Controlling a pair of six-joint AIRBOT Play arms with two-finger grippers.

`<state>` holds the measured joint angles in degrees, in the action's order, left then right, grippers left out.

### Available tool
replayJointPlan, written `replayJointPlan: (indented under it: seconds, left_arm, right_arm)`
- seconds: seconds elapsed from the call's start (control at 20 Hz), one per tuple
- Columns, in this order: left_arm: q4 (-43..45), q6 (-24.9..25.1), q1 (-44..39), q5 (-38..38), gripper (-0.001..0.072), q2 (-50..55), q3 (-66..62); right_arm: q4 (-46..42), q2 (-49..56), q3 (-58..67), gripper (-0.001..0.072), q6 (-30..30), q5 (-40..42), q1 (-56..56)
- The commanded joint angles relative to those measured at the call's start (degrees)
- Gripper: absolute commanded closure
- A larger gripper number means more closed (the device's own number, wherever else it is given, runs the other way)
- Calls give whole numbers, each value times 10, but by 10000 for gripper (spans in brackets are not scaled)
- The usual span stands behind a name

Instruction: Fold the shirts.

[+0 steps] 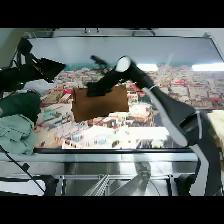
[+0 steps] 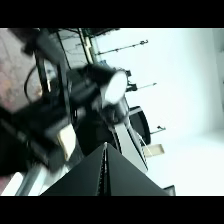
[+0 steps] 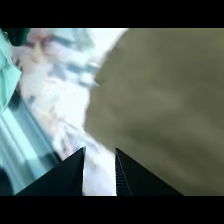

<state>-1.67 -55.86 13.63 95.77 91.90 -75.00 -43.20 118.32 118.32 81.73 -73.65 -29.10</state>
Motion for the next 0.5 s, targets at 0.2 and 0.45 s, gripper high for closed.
replayJointPlan:
  seconds: [0.2,0.45]
  left_arm:
    - [-11,12,-10,60,695,0,19]
    - [-10,30,-6,34,694,0,19]
  right_arm:
    - [15,-48,-94,380,40,-120,228]
    - [9,4,-136,53,40,-50,248]
